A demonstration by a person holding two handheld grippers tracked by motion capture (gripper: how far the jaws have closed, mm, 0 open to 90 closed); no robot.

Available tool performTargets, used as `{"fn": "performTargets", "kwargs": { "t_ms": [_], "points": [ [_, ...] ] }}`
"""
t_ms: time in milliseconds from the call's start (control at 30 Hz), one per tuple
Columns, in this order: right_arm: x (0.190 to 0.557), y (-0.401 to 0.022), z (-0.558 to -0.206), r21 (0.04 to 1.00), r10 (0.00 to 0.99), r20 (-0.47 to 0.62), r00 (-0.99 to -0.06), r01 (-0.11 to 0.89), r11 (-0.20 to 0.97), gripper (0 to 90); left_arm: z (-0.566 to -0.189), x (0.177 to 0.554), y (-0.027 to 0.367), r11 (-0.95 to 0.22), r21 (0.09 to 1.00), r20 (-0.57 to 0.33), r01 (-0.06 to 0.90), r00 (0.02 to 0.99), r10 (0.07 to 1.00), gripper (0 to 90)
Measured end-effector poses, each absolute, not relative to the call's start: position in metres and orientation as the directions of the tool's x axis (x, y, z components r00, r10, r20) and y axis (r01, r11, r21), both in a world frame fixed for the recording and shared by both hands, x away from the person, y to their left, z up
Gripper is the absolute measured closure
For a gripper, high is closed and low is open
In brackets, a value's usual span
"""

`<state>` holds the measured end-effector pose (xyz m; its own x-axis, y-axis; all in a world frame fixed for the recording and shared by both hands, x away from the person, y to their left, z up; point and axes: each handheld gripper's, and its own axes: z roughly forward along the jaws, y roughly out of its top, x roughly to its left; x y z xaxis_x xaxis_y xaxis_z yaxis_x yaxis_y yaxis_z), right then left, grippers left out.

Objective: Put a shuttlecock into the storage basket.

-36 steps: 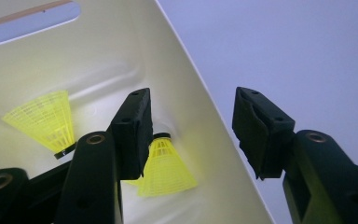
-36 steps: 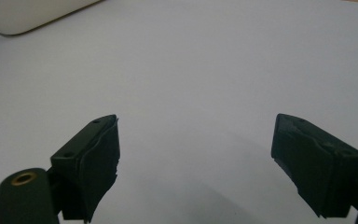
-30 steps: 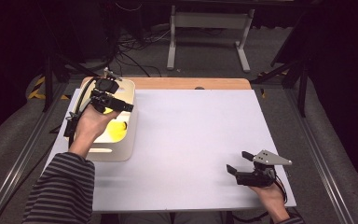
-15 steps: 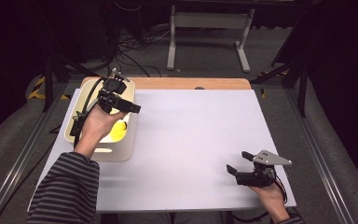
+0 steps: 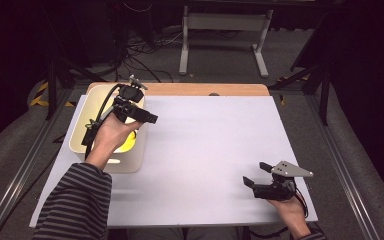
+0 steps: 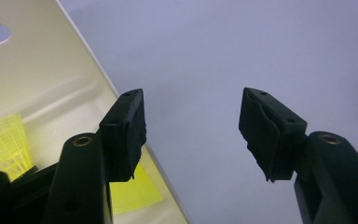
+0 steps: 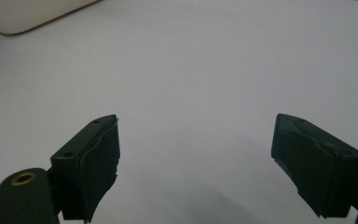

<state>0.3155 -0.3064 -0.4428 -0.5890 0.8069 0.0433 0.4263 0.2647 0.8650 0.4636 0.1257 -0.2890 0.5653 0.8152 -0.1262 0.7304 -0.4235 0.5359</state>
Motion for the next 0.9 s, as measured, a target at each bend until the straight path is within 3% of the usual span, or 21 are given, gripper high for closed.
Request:
{"fn": "performTargets", "kwargs": {
  "t_ms": [900],
  "points": [
    [0.316,-0.306,-0.443,0.865,0.805,0.044,-0.591,0.426,0.266,16.1,-0.302,0.458,0.091,-0.474,0.499,-0.124,0.725,0.601,0.789,34.4]
  ]
}}
